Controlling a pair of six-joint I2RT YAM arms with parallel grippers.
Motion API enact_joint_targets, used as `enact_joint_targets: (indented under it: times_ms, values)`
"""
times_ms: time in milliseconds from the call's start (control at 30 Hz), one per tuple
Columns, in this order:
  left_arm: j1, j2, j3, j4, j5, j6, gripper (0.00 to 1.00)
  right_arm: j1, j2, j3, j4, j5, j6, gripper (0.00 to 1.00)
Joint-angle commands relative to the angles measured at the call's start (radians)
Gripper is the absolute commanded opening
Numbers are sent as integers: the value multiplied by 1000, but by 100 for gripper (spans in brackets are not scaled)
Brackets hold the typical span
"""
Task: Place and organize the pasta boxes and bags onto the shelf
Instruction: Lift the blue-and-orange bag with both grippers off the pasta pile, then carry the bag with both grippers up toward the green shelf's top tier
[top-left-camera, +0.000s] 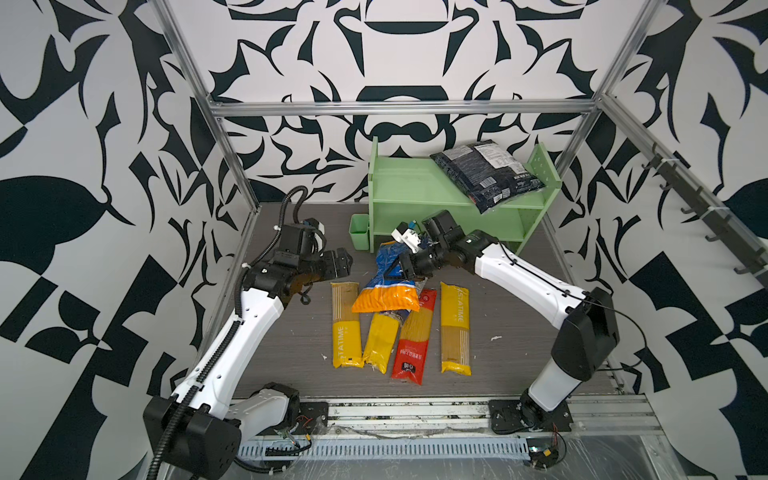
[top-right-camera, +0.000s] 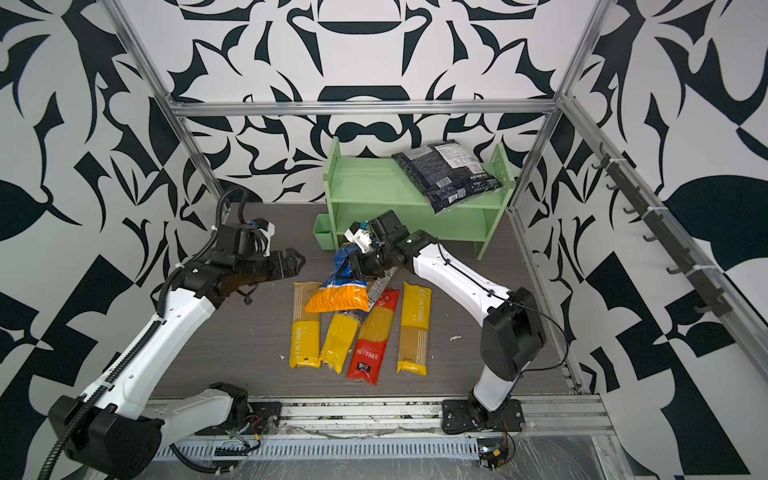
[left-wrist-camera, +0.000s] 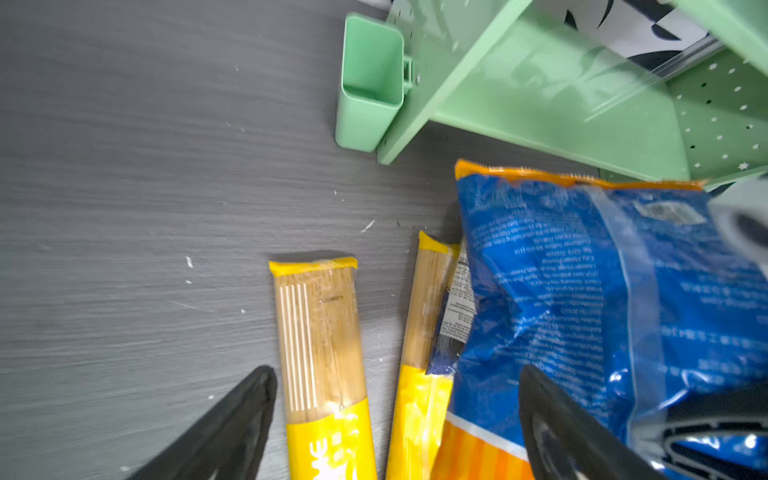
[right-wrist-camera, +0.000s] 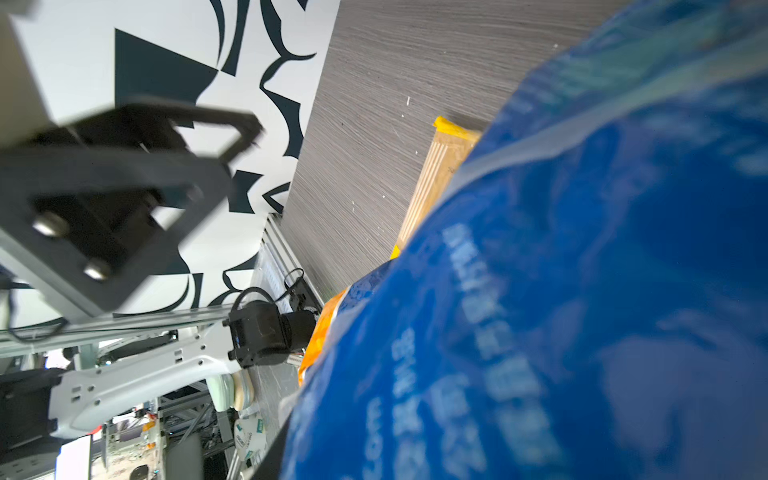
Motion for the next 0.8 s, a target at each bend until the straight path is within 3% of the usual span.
enact_joint_targets:
  times_ms: [0,133,400,767]
  values:
    - [4,50,138,-106,-13,60,94,-20,-143,60,2,-22,-70,15]
    - [3,149,290,-152,14,61,99,-71,-212,104,-48,-12,-70,15]
    - [2,303,557,-163,86,37,99,-198,-240,275,-121,8,-114,15]
    - [3,429,741,-158,147,85,99,-264,-89,603,-180,37,-209,16]
